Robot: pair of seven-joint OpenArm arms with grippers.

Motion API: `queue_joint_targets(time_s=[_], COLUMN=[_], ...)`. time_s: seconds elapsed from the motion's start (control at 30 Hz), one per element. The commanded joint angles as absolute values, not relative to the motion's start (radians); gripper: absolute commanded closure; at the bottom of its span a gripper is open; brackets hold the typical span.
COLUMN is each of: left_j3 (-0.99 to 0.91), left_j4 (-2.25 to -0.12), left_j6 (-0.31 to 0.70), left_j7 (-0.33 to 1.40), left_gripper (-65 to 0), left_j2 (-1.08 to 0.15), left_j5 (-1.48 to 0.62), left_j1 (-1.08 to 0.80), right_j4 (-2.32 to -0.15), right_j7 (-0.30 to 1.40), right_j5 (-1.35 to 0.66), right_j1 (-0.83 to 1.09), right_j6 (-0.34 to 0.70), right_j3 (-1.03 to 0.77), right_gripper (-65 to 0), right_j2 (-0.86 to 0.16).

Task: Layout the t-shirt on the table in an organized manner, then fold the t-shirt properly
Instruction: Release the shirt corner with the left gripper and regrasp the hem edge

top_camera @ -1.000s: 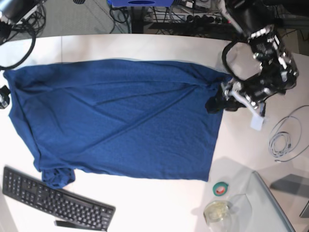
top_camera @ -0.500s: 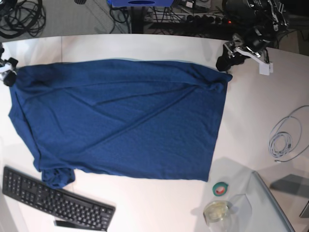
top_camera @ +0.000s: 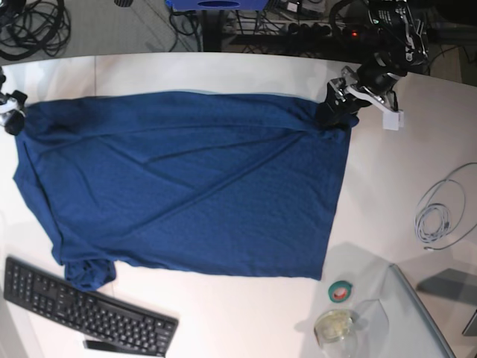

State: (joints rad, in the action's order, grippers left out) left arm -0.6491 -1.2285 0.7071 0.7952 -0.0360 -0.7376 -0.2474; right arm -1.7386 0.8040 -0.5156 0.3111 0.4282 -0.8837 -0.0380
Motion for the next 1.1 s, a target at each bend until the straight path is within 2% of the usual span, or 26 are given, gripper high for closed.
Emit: queue_joint_targets(time_s=[0.0, 0.1, 0.17, 0.57, 0.63, 0.73, 0.77, 1.07], left_j3=[-0.653, -0.653, -0.656, -0.69, -0.685, -0.684, -0.685, -0.684], left_j4=[-1.234, -1.234, -1.234, -1.096, -1.098, -1.098, -1.098, -1.098], left_j6=[0.698, 0.698, 0.698, 0.698, 0.698, 0.698, 0.698, 0.698], left_j7=[0.809, 0.809, 0.809, 0.809, 0.809, 0.809, 0.809, 0.811], left_gripper=[-43.3, -34.1, -30.1, -27.3, -21.7, -3.5, 0.0, 0.0], left_j2=[-0.039, -0.042, -0.042, -0.073, -0.073, -0.073, -0.073, -0.076], left_j5=[-0.713, -0.716, -0.716, -0.714, -0.714, -0.714, -0.714, -0.713], left_j1=[-0.252, -0.252, -0.252, -0.216, -0.216, -0.214, -0.214, -0.214], right_j4=[-1.75, -1.748, -1.728, -1.67, -1.67, -1.666, -1.655, -1.477], right_j7=[0.782, 0.782, 0.782, 0.78, 0.78, 0.782, 0.782, 0.779], right_j5=[-0.526, -0.526, -0.526, -0.527, -0.532, -0.532, -0.532, -0.529], right_j1=[0.311, 0.311, 0.309, 0.308, 0.309, 0.309, 0.306, 0.202], right_j6=[0.437, 0.437, 0.437, 0.437, 0.437, 0.437, 0.437, 0.437], right_j3=[-0.888, -0.888, -0.888, -0.895, -0.897, -0.898, -0.898, -1.017], right_gripper=[-32.9, -32.9, -32.9, -32.9, -32.9, -33.3, -33.3, -33.6], right_j2=[-0.053, -0.053, -0.053, -0.051, -0.041, -0.01, -0.008, 0.013])
